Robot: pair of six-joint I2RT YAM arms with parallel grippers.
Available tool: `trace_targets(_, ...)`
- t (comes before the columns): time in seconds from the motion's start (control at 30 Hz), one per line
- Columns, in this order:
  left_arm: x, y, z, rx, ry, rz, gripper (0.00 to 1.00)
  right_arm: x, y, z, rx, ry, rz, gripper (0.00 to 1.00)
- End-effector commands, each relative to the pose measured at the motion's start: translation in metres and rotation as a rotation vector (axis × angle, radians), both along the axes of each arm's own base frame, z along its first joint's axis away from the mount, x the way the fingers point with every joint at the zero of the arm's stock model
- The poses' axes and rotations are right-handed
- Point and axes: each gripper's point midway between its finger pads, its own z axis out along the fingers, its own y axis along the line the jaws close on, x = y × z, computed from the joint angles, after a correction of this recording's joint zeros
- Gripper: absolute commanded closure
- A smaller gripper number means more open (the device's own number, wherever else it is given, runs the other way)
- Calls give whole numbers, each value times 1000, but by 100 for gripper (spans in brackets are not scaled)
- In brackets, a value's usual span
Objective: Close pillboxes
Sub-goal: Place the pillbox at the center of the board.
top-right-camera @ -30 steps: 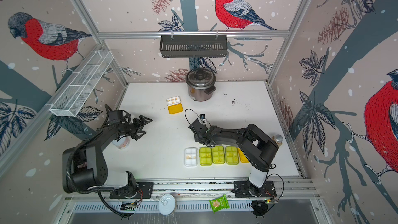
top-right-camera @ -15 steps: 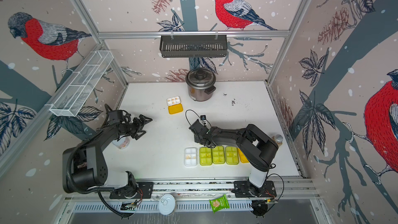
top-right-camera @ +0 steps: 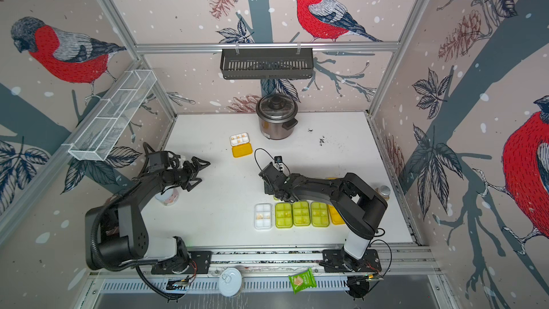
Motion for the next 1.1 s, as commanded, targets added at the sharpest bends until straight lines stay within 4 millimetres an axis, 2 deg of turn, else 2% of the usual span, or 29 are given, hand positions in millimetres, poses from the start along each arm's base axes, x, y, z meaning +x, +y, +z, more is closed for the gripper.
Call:
trace_targets(0.0, 14, -2, 28, -35, -88, 30, 5, 2, 1, 14, -9, -31, 9, 13)
trace_targets(0.13, 37, -1, 79, 39, -215, 79, 5, 5, 3, 30, -5, -62, 23, 10)
trace_targets(0.23, 57, -1, 107, 78, -268, 111, 5, 6, 6, 43, -1, -89, 37, 9)
trace_targets(0.33, 78, -8, 120, 94, -304, 107, 5, 8, 7, 57, 3, -121, 42, 8)
trace_targets(0.4, 92, -16, 117, 118, -293, 83, 6, 8, 7, 64, 9, -138, 47, 8)
trace_targets(0.47, 103, -27, 107, 141, -263, 41, 6, 7, 2, 69, 4, -156, 46, 7)
trace_targets(0.63, 131, -57, 66, 135, -167, -59, 7, 4, -10, 75, 17, -181, 38, 7)
trace_targets(0.8, 148, -74, 25, 152, -93, -95, 8, 2, -21, 79, 30, -195, 35, 6)
trace_targets(0.93, 154, -80, -1, 242, -33, -127, 14, 3, -30, 81, 39, -204, 30, 6)
trace_targets(1.07, 155, -80, -25, 352, 32, -156, 30, 3, -36, 82, 64, -210, 30, 7)
